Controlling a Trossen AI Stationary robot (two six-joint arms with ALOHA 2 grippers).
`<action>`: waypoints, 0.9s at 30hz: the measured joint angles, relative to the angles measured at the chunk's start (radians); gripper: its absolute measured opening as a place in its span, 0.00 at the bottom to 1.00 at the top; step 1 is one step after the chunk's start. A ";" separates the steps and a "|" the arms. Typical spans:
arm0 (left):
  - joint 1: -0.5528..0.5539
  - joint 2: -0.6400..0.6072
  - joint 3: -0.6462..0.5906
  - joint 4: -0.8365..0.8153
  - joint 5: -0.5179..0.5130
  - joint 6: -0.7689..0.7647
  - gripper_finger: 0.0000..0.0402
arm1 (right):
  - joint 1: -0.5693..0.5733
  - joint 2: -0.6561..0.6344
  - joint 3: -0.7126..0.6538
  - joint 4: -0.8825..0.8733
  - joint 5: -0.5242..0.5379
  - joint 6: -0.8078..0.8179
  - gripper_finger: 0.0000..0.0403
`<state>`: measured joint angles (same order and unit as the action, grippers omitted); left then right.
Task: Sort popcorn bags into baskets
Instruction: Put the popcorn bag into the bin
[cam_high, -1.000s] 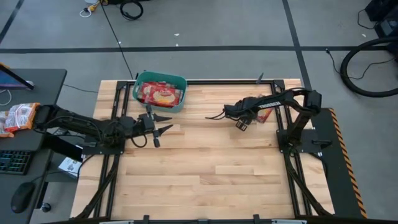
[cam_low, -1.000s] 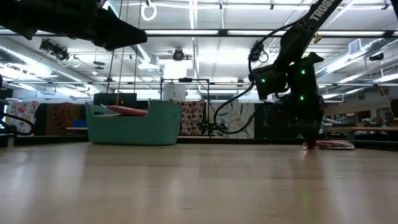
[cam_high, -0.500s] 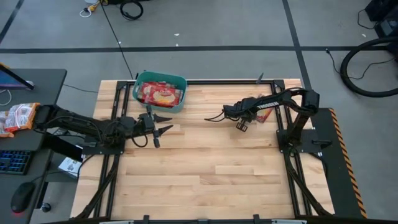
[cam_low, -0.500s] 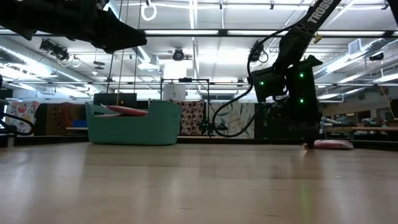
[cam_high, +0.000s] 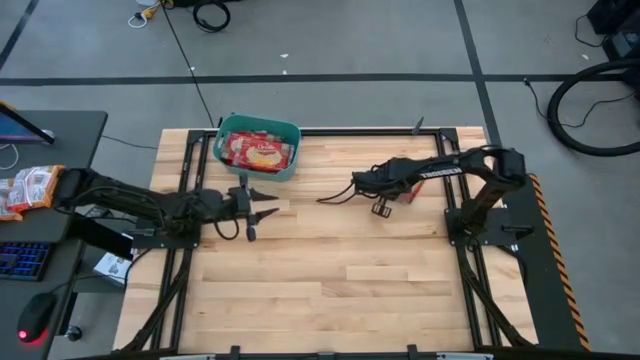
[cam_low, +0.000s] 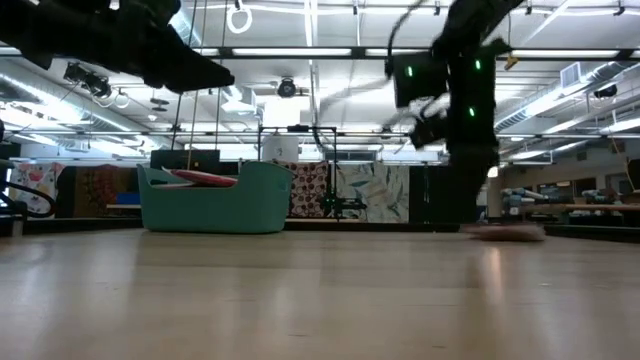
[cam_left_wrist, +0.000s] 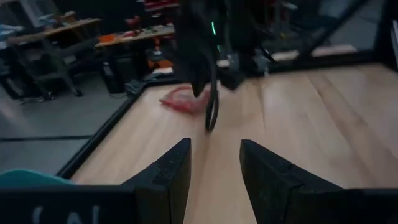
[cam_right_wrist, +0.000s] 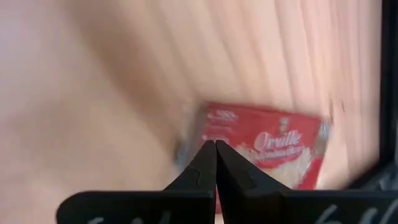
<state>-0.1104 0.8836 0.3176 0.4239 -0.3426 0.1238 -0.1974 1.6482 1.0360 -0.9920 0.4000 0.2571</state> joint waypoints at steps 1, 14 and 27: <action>0.000 0.015 0.000 0.002 0.004 0.013 0.35 | 0.016 -0.010 0.021 0.000 -0.020 -0.018 0.01; 0.036 0.292 0.002 0.258 -0.013 0.027 0.50 | 0.109 -0.077 0.158 -0.047 -0.101 -0.121 0.08; 0.035 0.295 0.004 0.270 -0.012 0.027 0.50 | 0.009 -0.077 -0.025 0.205 -0.151 -0.260 0.38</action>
<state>-0.0759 1.1782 0.3214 0.6935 -0.3546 0.1509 -0.1889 1.5711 1.0106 -0.7866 0.2486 -0.0027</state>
